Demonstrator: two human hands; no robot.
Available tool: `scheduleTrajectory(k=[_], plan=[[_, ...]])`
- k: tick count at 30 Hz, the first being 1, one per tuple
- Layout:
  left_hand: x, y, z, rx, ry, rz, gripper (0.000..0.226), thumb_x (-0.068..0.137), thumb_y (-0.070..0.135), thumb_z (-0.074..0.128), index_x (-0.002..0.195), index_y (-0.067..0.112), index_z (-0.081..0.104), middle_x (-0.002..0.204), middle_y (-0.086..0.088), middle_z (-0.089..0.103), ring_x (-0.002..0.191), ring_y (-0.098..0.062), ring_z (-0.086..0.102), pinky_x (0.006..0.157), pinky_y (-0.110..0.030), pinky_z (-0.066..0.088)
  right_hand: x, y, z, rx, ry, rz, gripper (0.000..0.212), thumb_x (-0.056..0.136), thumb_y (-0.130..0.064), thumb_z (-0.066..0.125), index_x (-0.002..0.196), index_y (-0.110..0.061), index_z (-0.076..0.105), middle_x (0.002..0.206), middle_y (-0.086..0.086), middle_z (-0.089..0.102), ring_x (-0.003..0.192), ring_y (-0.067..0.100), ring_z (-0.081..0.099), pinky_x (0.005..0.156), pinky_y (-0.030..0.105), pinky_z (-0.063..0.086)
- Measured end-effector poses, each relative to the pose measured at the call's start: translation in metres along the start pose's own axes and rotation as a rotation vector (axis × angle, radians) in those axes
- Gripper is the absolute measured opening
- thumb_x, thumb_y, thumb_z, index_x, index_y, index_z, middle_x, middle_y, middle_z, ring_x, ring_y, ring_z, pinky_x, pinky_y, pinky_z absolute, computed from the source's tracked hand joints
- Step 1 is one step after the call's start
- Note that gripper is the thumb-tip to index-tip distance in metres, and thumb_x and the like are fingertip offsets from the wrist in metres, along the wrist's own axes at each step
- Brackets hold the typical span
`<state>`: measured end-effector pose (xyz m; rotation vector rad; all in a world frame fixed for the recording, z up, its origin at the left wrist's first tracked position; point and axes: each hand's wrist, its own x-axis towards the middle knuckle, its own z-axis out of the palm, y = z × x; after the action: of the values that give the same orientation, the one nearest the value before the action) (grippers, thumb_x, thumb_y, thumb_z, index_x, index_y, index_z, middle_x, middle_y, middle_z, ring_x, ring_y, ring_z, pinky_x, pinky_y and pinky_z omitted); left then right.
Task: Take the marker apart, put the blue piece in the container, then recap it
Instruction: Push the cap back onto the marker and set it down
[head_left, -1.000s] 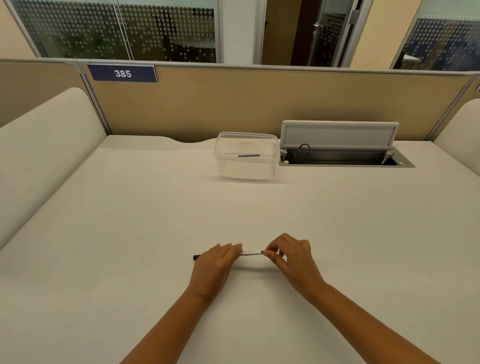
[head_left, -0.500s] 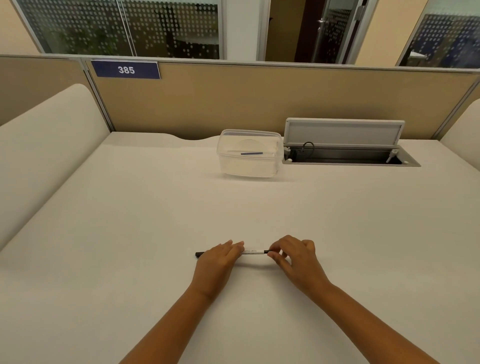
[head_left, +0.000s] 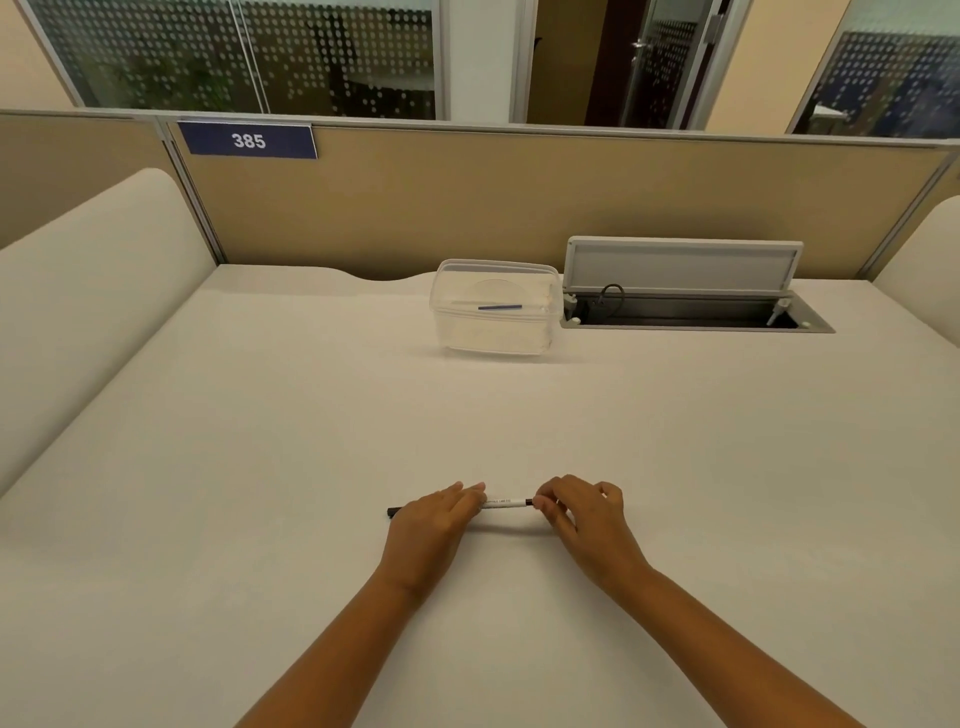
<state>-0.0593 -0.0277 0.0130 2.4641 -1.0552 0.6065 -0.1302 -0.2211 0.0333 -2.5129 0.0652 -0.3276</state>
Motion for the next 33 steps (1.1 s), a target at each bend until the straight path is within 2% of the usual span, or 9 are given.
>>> scheduleTrajectory(k=[6, 10, 14, 17, 20, 22, 24, 27, 33], plan=[[0.001, -0.001, -0.001, -0.015, -0.017, 0.003, 0.04, 0.053, 0.009, 0.088, 0.089, 0.018, 0.073, 0.073, 0.007, 0.071, 0.064, -0.012, 0.068, 0.044, -0.017, 0.045, -0.007, -0.001, 0.006, 0.022, 0.015, -0.006, 0.026, 0.089, -0.047, 0.047, 0.107, -0.029, 0.053, 0.1, -0.022, 0.058, 0.094, -0.007, 0.054, 0.105, 0.026, 0.013], [0.002, 0.0, -0.002, -0.006, -0.033, 0.013, 0.037, 0.055, 0.008, 0.086, 0.088, 0.017, 0.073, 0.066, 0.007, 0.067, 0.054, -0.012, 0.063, 0.04, -0.016, 0.04, -0.007, 0.003, 0.007, -0.071, 0.123, -0.031, 0.016, 0.086, -0.035, 0.06, 0.097, -0.023, 0.063, 0.095, -0.017, 0.065, 0.092, 0.001, 0.06, 0.107, 0.031, 0.014], [0.002, 0.0, -0.002, -0.008, -0.033, 0.02, 0.035, 0.056, 0.007, 0.086, 0.087, 0.016, 0.073, 0.063, 0.006, 0.066, 0.051, -0.014, 0.061, 0.039, -0.017, 0.04, -0.004, 0.006, 0.008, -0.033, 0.091, -0.016, 0.023, 0.087, -0.04, 0.053, 0.09, -0.021, 0.065, 0.1, -0.013, 0.068, 0.098, 0.001, 0.058, 0.112, 0.036, 0.012], [0.003, 0.0, -0.002, -0.022, -0.047, 0.025, 0.034, 0.056, 0.005, 0.085, 0.086, 0.015, 0.072, 0.063, 0.004, 0.066, 0.05, -0.016, 0.061, 0.038, -0.018, 0.042, -0.003, 0.009, 0.008, -0.019, 0.043, -0.033, 0.025, 0.09, -0.037, 0.05, 0.088, -0.018, 0.065, 0.13, -0.013, 0.054, 0.127, -0.002, 0.037, 0.117, 0.037, 0.002], [0.003, 0.0, -0.003, -0.03, -0.06, 0.011, 0.034, 0.057, 0.006, 0.085, 0.087, 0.015, 0.072, 0.065, 0.003, 0.067, 0.052, -0.017, 0.062, 0.038, -0.018, 0.044, -0.004, 0.008, 0.008, 0.043, -0.019, -0.059, 0.023, 0.09, -0.037, 0.051, 0.106, -0.022, 0.058, 0.145, -0.015, 0.029, 0.139, 0.001, 0.014, 0.117, 0.028, -0.005], [0.003, 0.0, -0.003, -0.029, -0.068, 0.006, 0.034, 0.057, 0.006, 0.085, 0.087, 0.015, 0.072, 0.065, 0.004, 0.067, 0.052, -0.017, 0.062, 0.039, -0.017, 0.042, -0.009, 0.006, 0.007, 0.114, -0.012, -0.05, 0.044, 0.089, -0.037, 0.055, 0.13, -0.029, 0.041, 0.134, -0.019, 0.044, 0.129, -0.009, 0.032, 0.117, 0.023, -0.001], [0.003, 0.0, -0.003, -0.027, -0.072, 0.005, 0.034, 0.057, 0.006, 0.085, 0.087, 0.015, 0.072, 0.064, 0.004, 0.066, 0.051, -0.017, 0.061, 0.039, -0.017, 0.041, -0.012, 0.005, 0.008, 0.128, 0.021, -0.034, 0.058, 0.088, -0.032, 0.057, 0.139, -0.026, 0.03, 0.111, -0.024, 0.05, 0.11, -0.013, 0.043, 0.116, 0.021, 0.006], [0.004, 0.0, -0.004, -0.005, -0.088, 0.011, 0.034, 0.057, 0.007, 0.085, 0.087, 0.015, 0.071, 0.062, 0.004, 0.064, 0.049, -0.016, 0.059, 0.039, -0.017, 0.037, -0.013, 0.008, 0.011, 0.117, 0.068, -0.048, 0.047, 0.09, -0.023, 0.056, 0.134, -0.019, 0.041, 0.102, -0.023, 0.055, 0.109, -0.011, 0.044, 0.116, 0.033, 0.017], [0.004, -0.001, -0.003, -0.019, -0.104, 0.023, 0.035, 0.057, 0.004, 0.084, 0.088, 0.014, 0.071, 0.064, 0.003, 0.065, 0.052, -0.017, 0.061, 0.04, -0.018, 0.04, -0.01, 0.009, 0.008, 0.167, 0.033, -0.006, 0.032, 0.092, -0.027, 0.051, 0.121, -0.014, 0.055, 0.097, -0.032, 0.051, 0.108, -0.008, 0.048, 0.117, 0.046, 0.013]])
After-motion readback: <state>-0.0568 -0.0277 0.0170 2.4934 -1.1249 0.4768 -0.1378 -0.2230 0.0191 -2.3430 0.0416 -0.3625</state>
